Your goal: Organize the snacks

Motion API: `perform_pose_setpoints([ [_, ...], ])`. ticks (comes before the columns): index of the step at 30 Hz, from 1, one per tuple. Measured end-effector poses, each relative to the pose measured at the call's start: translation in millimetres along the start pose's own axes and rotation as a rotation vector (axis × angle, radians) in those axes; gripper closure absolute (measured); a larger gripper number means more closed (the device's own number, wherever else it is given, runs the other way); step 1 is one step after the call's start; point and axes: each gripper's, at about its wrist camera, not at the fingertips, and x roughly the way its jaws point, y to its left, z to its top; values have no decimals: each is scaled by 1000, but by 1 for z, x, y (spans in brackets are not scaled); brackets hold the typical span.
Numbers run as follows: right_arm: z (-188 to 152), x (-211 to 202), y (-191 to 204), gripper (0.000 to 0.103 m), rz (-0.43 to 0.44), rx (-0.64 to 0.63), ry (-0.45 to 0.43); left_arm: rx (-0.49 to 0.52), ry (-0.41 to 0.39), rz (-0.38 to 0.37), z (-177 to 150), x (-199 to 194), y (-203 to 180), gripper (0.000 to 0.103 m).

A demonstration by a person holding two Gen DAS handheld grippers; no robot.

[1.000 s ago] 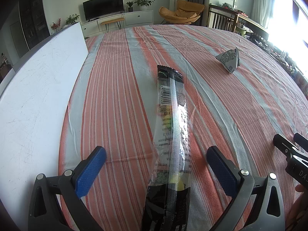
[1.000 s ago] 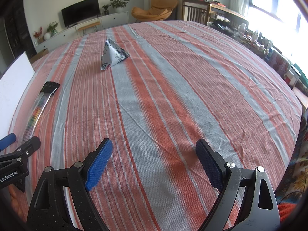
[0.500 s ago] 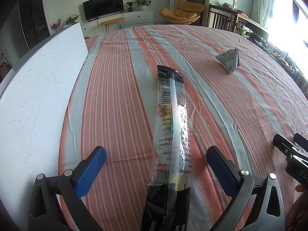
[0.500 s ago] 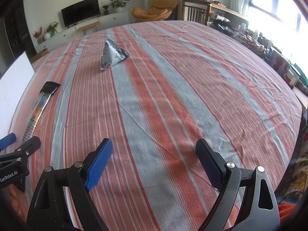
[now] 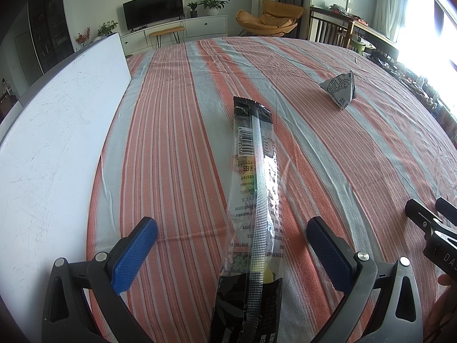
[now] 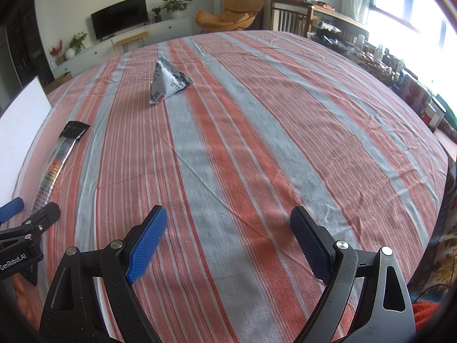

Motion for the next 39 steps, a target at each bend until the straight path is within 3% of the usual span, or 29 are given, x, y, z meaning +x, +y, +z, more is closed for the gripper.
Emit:
perform_pose_setpoints([
  [7,-1,-4,-2,12,17,9,-2,17,43,-6,2,0,-2,0],
  [9,1,-9,-15,13,100,75,-18,22,45,-12,1,0,-2,0],
  [11,0,-16,-43,14,229,224,-60,20,50,-24,3,0,-1,2],
  [13,-3,-22,-73,14,238,380,-103,8,38,-25,6,-2,4,18],
  [15,-3,-27,-89,13,176,456,-131,-3,18,-53,10,-6,10,59],
  [16,-1,-27,-88,13,178,450,-140,-14,15,-71,11,-7,14,72],
  [18,15,-25,-66,13,204,307,-134,-60,19,-111,12,-8,23,81],
  [22,61,-17,-4,13,217,-68,-151,-93,25,-153,8,-13,26,86],
  [26,121,23,37,14,236,-198,-63,-91,24,-181,3,-25,21,89],
  [30,154,72,67,15,197,-290,3,-96,19,-207,1,-37,17,90],
  [31,156,83,69,18,210,-297,30,-94,17,-213,1,-40,17,90],
  [33,155,102,67,75,227,-294,115,-102,8,-225,2,-46,18,90],
  [35,152,100,54,90,259,-235,118,-107,-10,-224,2,-52,19,90],
  [39,142,74,22,93,369,-97,83,-104,-35,-231,3,-64,17,90],
])
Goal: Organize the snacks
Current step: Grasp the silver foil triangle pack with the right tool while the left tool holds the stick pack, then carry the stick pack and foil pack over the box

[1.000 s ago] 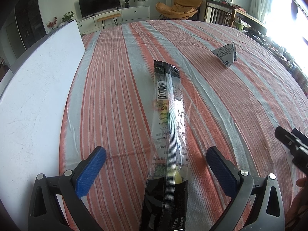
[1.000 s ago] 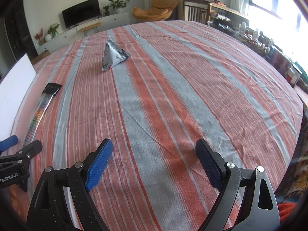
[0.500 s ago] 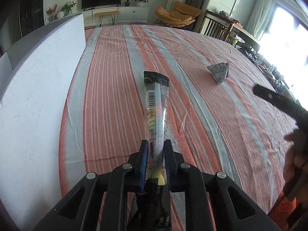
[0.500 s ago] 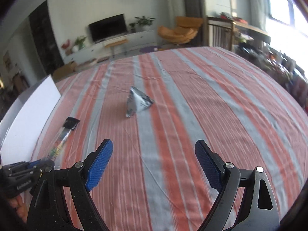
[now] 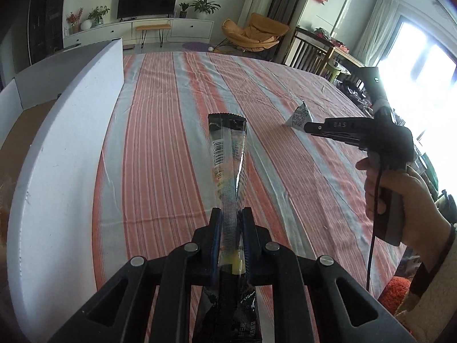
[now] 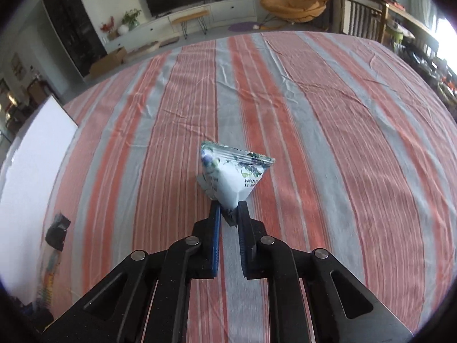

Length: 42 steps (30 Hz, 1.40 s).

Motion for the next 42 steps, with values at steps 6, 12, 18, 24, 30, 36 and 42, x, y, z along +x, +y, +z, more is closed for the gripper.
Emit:
perform_pose_setpoints([
  [6,-25,-60,20,98,111,15,-79,10,-57,-64,3,-36,-11,90],
  [12,-58,-78,40,92,89,-40,-60,39,-81,-96,-1,-71,-16,90],
  [18,-89,-97,10,40,63,74,-113,43,-105,-91,-8,-96,-9,90],
  [24,-103,-99,-19,40,32,162,-126,19,-103,-98,-8,-104,-1,90],
  [30,-103,-101,-27,36,-6,170,-138,-39,-137,-120,-1,-120,15,90],
  [36,-78,-86,16,36,-48,8,-116,-53,-176,-88,-2,-134,31,90],
  [42,-40,-4,61,29,-237,-184,19,-39,-198,-68,-2,-141,35,90],
])
